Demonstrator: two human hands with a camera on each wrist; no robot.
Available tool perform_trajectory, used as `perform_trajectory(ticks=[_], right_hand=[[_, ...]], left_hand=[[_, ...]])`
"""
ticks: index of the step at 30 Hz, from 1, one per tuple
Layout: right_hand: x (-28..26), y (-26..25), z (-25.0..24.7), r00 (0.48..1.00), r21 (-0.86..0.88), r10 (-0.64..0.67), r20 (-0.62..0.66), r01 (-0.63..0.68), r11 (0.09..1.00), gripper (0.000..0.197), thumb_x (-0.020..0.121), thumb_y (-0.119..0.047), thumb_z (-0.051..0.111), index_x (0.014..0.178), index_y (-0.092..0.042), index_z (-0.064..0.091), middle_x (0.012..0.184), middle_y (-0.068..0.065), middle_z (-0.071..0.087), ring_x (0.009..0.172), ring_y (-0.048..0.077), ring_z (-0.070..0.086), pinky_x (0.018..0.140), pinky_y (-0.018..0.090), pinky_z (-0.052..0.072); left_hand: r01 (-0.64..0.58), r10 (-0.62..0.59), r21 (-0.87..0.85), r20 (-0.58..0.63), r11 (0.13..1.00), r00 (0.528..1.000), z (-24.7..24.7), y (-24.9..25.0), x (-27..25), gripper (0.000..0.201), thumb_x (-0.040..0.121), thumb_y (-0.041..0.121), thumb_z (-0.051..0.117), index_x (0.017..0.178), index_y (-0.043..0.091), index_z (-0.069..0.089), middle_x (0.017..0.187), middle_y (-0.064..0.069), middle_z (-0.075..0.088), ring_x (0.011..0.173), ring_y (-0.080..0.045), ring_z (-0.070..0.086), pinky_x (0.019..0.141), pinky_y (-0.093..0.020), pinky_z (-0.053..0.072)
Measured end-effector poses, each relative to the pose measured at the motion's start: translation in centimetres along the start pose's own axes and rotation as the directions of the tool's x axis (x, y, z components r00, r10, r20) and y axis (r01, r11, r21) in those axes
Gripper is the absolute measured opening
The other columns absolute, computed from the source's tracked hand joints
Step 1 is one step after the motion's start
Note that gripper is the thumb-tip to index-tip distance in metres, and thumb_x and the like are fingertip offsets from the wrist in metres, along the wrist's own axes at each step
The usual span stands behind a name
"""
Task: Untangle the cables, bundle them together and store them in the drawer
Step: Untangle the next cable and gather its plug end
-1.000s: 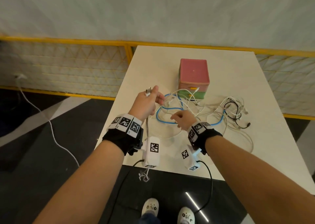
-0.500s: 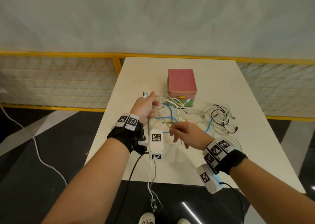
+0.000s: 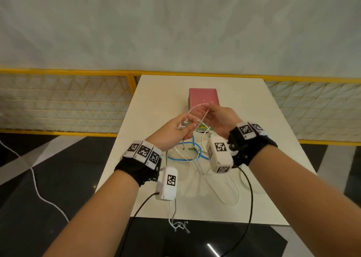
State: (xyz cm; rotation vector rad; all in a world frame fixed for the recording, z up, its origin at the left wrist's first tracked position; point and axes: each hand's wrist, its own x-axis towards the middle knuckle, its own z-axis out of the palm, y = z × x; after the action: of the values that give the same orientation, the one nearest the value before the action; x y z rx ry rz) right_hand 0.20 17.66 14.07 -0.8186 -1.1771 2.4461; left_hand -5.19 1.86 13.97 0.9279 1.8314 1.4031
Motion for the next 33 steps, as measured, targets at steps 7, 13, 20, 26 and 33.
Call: perform_trajectory(ticks=[7,13,20,26,33], right_hand=[[-1.2,-2.4,0.7,0.960,-0.381,-0.188,0.208,0.256,0.889,0.025,0.100,-0.015,0.040,0.084,-0.008,0.058,0.071,0.006,0.054,0.058,0.015,0.058,0.060,0.029,0.056],[-2.6,-1.9,0.6,0.766,-0.757,0.005,0.643,0.635,0.151,0.022,0.097,-0.017,0.047,0.087,-0.011,0.066,0.084,0.013,0.067,0.072,0.012,0.064,0.077,0.025,0.051],[-2.6,-2.0,-1.4,0.865,-0.755,-0.078,0.496,0.473,0.454,0.018,0.093,-0.022,0.052,0.109,-0.021,0.061,0.102,0.002,0.067,0.098,0.012,0.063,0.094,0.035,0.049],[-2.7,-3.4,-0.6,0.867,-0.215,-0.002,0.498,0.126,0.968,0.049,0.083,-0.013,0.045,0.132,-0.003,0.044,0.133,0.017,0.054,0.121,0.032,0.053,0.101,0.043,0.043],[-2.1,-5.0,0.6,0.944,-0.132,-0.273,0.186,0.299,0.945,0.016,0.100,-0.008,0.038,0.102,-0.004,0.054,0.078,0.009,0.059,0.065,0.015,0.066,0.070,0.030,0.059]], left_hand=[[0.015,-0.006,0.028,-0.317,0.999,0.948,-1.8,0.1,2.0,0.033,0.105,0.025,0.039,0.095,0.012,0.068,0.093,-0.003,0.076,0.047,-0.016,0.034,0.040,-0.018,0.031],[0.118,-0.172,-0.266,-0.191,0.957,0.966,-0.7,3.6,3.9,0.033,0.101,0.035,0.048,0.098,0.009,0.068,0.078,-0.011,0.067,0.045,-0.013,0.048,0.040,-0.021,0.034],[-0.042,0.033,-0.082,-0.111,0.996,0.993,-0.3,4.5,3.7,0.028,0.103,0.020,0.046,0.121,0.009,0.063,0.074,0.007,0.067,0.043,0.002,0.045,0.040,-0.012,0.032],[-0.071,0.073,0.029,-0.080,0.997,0.994,-0.3,3.7,2.9,0.016,0.101,0.020,0.050,0.113,0.016,0.060,0.068,0.009,0.069,0.047,-0.002,0.047,0.047,-0.015,0.035],[0.028,-0.028,0.169,-0.001,0.985,1.000,-1.2,1.5,1.4,0.023,0.101,0.019,0.048,0.095,0.013,0.069,0.098,-0.012,0.075,0.049,-0.012,0.039,0.044,-0.018,0.032]])
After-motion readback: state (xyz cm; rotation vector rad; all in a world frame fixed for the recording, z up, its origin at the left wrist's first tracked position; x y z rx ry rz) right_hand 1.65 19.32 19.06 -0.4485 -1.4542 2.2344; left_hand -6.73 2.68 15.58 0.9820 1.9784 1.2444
